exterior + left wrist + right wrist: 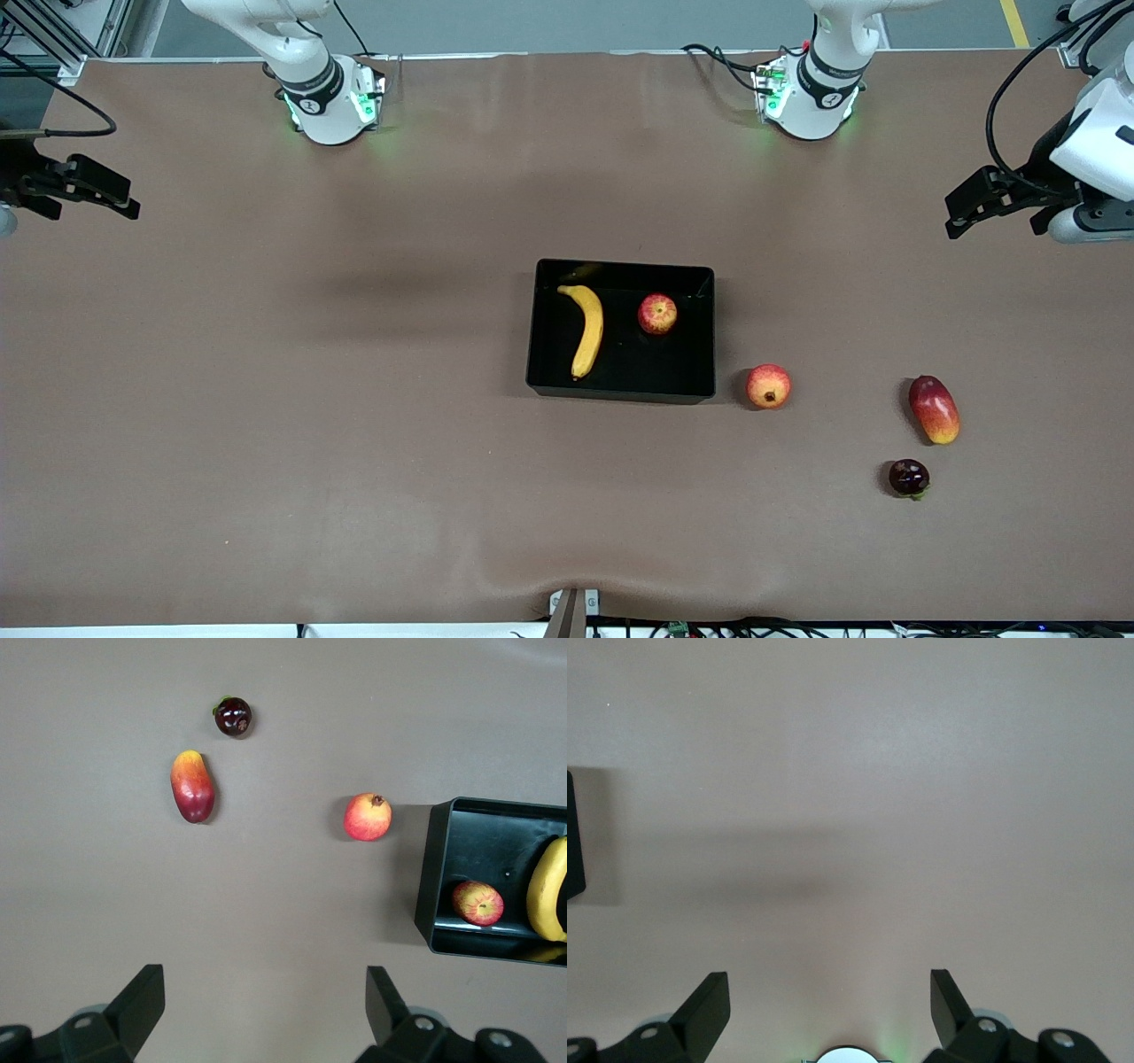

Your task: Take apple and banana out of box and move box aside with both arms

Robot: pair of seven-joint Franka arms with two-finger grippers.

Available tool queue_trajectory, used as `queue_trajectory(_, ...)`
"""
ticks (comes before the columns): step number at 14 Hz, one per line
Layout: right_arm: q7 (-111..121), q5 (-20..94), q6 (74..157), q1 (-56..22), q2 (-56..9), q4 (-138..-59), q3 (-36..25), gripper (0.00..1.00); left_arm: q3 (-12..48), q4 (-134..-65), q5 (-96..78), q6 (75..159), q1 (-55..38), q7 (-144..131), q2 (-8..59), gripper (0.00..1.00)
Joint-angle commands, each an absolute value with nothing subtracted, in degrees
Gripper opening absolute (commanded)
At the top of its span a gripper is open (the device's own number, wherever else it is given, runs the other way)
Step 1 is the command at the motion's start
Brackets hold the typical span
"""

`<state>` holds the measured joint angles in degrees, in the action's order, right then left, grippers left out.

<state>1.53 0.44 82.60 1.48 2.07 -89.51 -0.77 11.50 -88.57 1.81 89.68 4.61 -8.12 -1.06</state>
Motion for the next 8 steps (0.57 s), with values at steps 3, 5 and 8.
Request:
queue_trajectory(3,0.88,0.00,81.83,1.05,1.58,-88.33,-0.79,1.00,11.43,-87.80,1.32,88.94,4.75,-7.38,-0.70,1.00)
queue_trajectory(5,0.88,-0.09,81.83,1.05,1.58,-88.33,-0.79,1.00,11.51,-86.58,1.32,88.86,4.57,-7.47,0.52,1.00)
queue_trajectory(8,0.88,0.00,81.74,1.05,1.58,-88.33,-0.79,1.00,12.13,-87.01,1.23,88.86,3.87,-8.52,2.37,1.00)
